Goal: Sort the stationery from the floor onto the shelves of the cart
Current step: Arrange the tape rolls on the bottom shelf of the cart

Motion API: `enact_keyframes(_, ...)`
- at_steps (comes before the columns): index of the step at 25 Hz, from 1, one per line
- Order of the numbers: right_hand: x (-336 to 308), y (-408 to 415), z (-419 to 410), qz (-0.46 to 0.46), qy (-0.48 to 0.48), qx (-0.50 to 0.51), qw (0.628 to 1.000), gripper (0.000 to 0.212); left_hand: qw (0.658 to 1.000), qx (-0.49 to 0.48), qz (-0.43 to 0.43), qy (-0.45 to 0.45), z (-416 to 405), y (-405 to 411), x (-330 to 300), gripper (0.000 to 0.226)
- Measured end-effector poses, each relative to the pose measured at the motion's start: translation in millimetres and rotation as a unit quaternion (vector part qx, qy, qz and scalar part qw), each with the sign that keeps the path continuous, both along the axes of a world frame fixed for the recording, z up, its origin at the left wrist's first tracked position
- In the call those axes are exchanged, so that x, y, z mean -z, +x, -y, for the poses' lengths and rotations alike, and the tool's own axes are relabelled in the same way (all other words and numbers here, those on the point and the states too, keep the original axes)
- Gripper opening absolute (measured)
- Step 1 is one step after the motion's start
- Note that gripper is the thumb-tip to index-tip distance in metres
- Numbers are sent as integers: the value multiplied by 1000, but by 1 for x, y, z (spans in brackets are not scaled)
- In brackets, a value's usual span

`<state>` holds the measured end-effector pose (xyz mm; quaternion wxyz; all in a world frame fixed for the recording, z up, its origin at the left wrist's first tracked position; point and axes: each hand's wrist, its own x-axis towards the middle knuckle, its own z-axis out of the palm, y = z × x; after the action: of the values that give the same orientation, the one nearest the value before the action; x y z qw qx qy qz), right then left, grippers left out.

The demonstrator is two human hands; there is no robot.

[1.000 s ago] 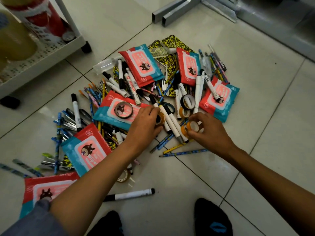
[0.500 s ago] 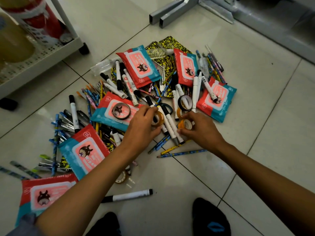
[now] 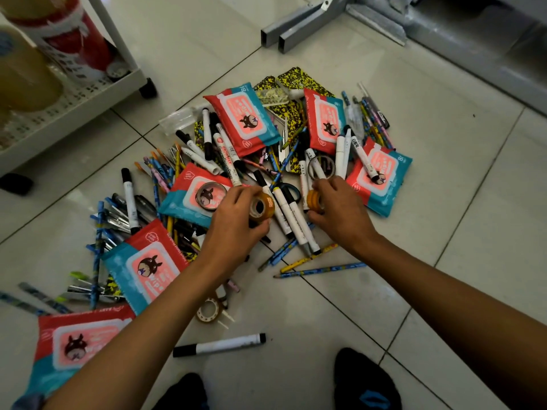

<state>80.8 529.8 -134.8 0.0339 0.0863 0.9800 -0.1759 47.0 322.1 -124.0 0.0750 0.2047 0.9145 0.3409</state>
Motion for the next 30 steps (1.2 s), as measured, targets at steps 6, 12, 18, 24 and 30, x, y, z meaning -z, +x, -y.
enact_keyframes(6, -8, -1, 4, 9, 12, -16, 1000, 51, 1000, -17, -4, -3, 12, 0, -5, 62)
enact_keyframes(12, -40, -3, 51, 12, -17, -70, 997, 55, 997, -69, -15, -2, 51, 8, -21, 60)
enact_keyframes(18, -47, 9, 126, 121, -140, -263, 947, 54, 988, -152, -2, -31, 112, 40, -24, 58)
enact_keyframes(24, -21, 41, 168, 135, -46, -424, 894, 50, 973, -223, 36, -42, 144, 72, -17, 56)
enact_keyframes(30, -14, 55, 179, 89, 12, -445, 891, 38, 966, -251, 47, -34, 156, 83, -16, 55)
